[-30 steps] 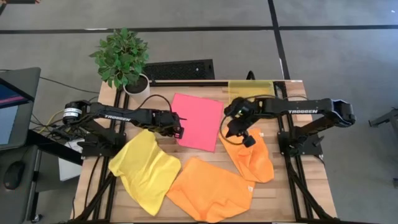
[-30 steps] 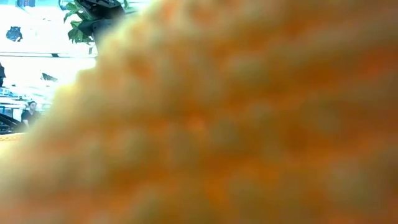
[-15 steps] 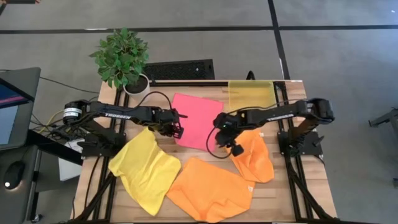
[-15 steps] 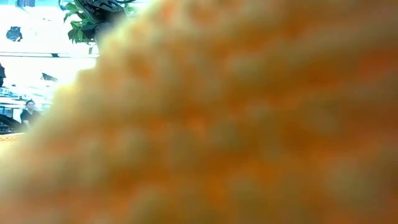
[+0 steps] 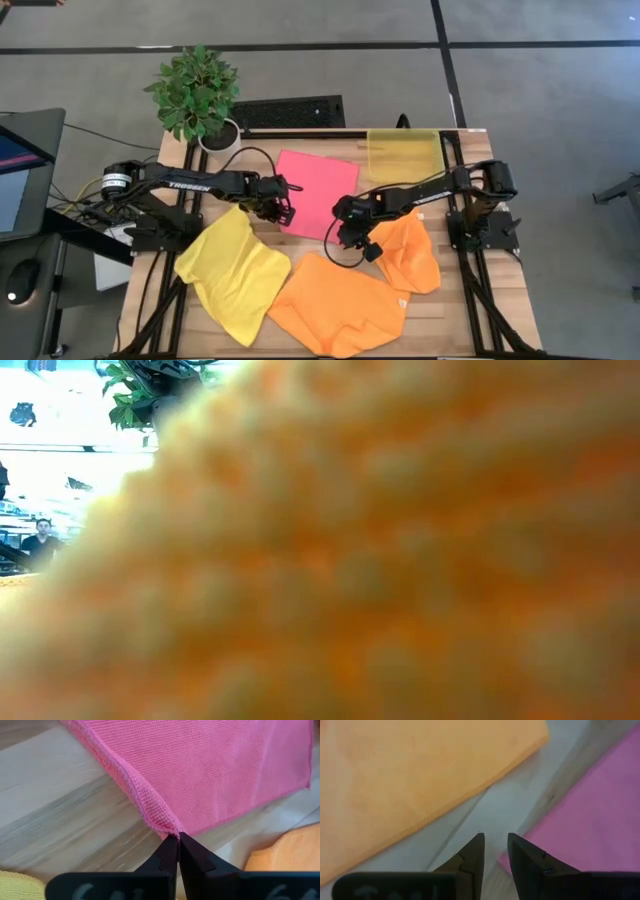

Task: Fold microfiber towels
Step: Fold the pink microfiber towel

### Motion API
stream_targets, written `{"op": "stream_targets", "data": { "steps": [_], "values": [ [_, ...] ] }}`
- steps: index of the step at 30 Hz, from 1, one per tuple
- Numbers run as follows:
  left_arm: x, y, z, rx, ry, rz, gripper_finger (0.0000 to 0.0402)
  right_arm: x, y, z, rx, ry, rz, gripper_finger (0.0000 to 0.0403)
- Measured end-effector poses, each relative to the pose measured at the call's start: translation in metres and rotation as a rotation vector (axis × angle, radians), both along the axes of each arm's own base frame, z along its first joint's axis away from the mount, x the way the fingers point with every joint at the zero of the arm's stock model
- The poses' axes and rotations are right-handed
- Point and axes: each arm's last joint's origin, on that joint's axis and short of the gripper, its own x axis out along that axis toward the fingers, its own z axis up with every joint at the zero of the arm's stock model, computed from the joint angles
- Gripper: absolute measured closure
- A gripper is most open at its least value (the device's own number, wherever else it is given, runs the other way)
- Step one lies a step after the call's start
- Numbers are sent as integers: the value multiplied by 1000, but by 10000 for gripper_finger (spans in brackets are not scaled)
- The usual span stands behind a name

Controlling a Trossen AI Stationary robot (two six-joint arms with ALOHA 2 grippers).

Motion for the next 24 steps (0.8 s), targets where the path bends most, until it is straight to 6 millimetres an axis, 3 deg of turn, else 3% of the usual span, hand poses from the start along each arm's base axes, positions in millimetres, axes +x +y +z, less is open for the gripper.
{"op": "stream_targets", "data": {
  "steps": [16,24],
  "values": [
    [1,-1,1,-20,-17,-14,401,-3,-11,-9,-3,68,-34,294],
    [2,-1,1,-29,-22,-18,401,1,-10,-7,-18,17,-26,294]
  ]
}}
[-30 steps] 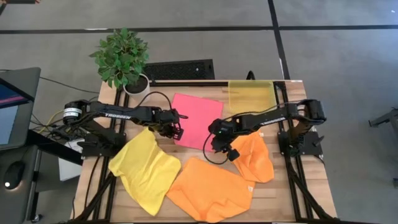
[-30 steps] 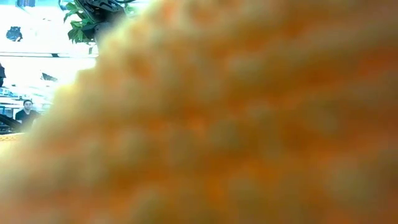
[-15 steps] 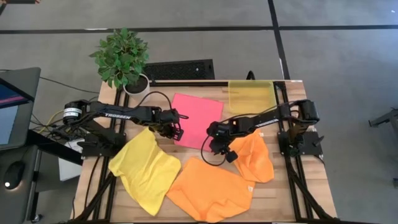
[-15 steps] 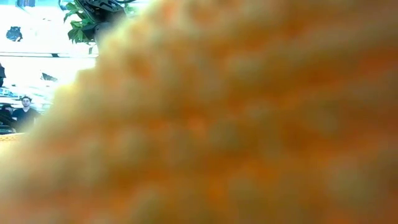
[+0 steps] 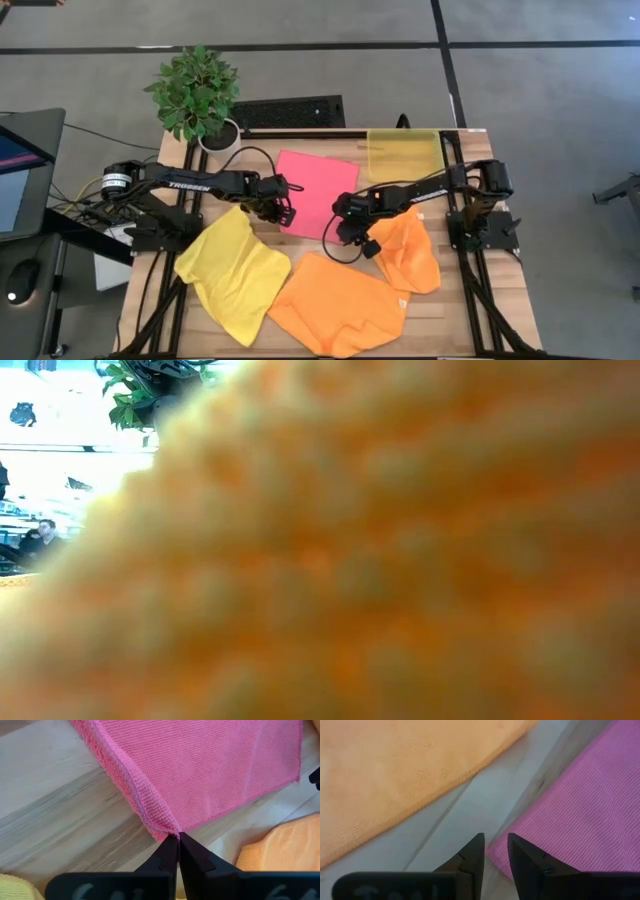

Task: Fold microfiber towels
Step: Fold the pink microfiber towel

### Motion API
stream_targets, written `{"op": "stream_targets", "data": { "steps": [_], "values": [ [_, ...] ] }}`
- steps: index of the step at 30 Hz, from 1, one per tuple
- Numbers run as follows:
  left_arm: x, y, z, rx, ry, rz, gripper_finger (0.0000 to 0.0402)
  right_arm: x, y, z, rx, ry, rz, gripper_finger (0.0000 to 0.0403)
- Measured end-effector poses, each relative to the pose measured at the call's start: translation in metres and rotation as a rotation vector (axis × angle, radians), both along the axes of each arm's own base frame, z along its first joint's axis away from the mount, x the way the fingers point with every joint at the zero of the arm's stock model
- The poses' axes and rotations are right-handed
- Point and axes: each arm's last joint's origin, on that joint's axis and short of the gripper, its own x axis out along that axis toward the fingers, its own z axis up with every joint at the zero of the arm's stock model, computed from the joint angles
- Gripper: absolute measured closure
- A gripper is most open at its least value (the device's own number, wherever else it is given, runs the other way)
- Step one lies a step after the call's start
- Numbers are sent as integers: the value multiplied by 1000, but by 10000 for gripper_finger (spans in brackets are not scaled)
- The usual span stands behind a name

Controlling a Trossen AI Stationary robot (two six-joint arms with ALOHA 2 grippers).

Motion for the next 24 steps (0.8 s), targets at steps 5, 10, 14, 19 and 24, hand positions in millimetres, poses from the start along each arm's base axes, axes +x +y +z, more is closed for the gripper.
{"op": "stream_targets", "data": {
  "steps": [5,10,14,19,24],
  "values": [
    [0,0,0,0,0,0,401,0,-1,0,-3,-1,-6,294],
    [0,0,0,0,0,0,401,-4,-1,-5,-2,3,-5,294],
    [0,0,0,-1,-1,0,401,-6,0,-9,-1,-1,-2,294],
    [0,0,0,-1,0,0,401,-7,0,-10,12,-11,-14,294],
    [0,0,0,-1,0,0,401,-7,0,-11,13,-9,-14,294]
  ]
}}
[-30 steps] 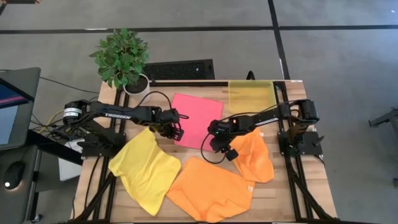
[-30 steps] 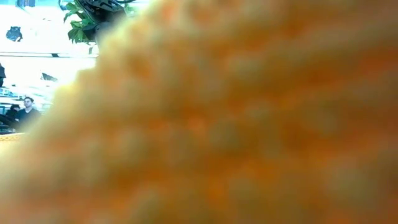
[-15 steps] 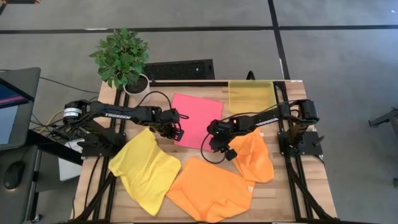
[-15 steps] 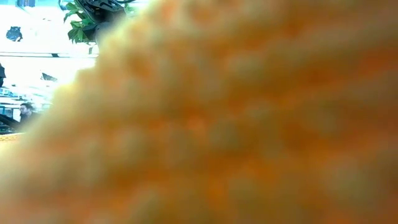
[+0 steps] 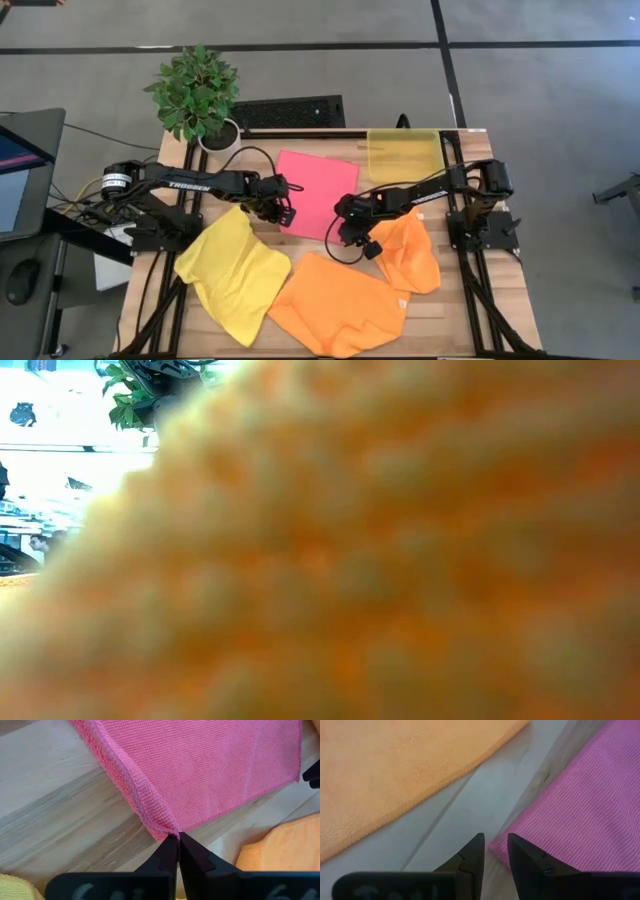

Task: Fold microfiber towels
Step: Fold the pink microfiber towel

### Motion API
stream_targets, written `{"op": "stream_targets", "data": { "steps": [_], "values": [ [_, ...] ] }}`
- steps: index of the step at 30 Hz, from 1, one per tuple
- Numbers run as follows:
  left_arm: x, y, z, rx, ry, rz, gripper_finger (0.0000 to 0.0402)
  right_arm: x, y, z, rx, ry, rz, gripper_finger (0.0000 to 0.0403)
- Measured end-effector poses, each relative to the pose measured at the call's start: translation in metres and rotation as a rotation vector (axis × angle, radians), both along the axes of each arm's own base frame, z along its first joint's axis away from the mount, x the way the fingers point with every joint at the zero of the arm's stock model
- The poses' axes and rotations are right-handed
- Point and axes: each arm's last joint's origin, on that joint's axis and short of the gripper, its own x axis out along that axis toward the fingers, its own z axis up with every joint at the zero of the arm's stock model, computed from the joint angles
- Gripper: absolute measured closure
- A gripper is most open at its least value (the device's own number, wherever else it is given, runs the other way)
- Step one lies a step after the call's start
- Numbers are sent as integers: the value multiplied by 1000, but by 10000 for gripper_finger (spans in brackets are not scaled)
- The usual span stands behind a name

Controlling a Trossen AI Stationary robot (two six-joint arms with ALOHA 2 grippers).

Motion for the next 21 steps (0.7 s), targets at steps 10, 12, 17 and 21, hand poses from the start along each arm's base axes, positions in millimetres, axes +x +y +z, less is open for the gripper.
{"op": "stream_targets", "data": {
  "steps": [10,12,17,21],
  "values": [
    [2,0,1,-8,-28,-4,401,10,1,-18,59,1,6,294],
    [2,0,1,-11,-30,-5,401,10,0,-18,42,0,-7,294],
    [2,0,1,-19,-30,-10,401,8,-3,-17,31,27,-33,296],
    [2,-1,1,-32,-32,-20,401,7,-4,-17,47,55,-98,318]
  ]
}}
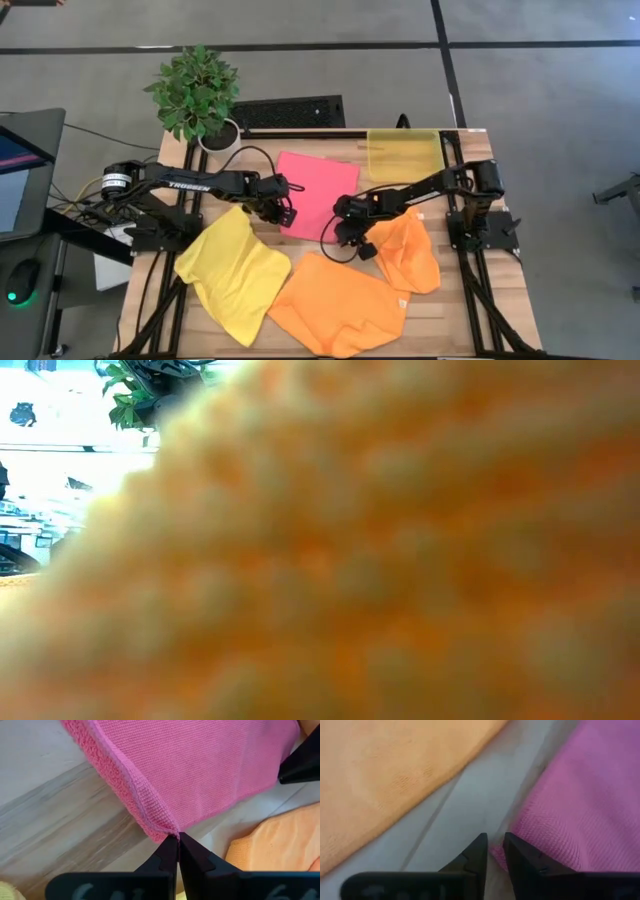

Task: Fold microfiber towels
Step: Fold the pink microfiber towel

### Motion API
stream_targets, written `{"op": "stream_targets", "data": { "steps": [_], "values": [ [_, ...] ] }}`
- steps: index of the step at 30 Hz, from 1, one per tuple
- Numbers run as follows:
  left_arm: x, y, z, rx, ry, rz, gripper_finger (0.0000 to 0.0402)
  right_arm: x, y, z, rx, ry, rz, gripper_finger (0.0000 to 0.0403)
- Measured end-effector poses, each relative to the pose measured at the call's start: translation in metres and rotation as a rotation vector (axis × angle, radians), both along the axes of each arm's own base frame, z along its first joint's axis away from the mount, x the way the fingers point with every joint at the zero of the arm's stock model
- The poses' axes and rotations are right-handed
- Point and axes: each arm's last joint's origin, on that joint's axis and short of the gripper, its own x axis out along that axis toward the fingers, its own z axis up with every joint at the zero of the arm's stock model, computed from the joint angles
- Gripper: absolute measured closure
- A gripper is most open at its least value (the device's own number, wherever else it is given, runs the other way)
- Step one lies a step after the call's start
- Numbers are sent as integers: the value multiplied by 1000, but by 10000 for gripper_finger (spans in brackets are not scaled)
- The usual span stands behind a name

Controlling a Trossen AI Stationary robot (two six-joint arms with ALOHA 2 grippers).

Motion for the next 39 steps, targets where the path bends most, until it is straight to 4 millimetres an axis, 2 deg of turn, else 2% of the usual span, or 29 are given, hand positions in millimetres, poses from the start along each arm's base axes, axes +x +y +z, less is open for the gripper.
{"op": "stream_targets", "data": {
  "steps": [5,7,10,16,20,25,33,39],
  "values": [
    [0,-2,0,2,-1,-15,401,-2,-3,4,24,37,-59,383],
    [0,-2,0,-3,-2,-22,401,-4,-4,10,24,74,-83,393],
    [0,-2,0,-9,-2,-37,401,-4,-8,19,2,81,-110,391],
    [-1,-3,0,-11,0,-48,401,-7,-16,53,7,53,-147,397],
    [-5,-3,11,7,-41,-43,401,-12,-24,76,13,-7,-183,399],
    [-16,-1,30,77,-87,2,401,-17,-38,93,-13,-60,-261,401],
    [-35,2,52,208,-107,130,401,-23,-62,103,-31,-100,-347,401],
    [-37,4,56,265,-125,172,401,-30,-77,108,-43,-104,-399,402]
  ]
}}
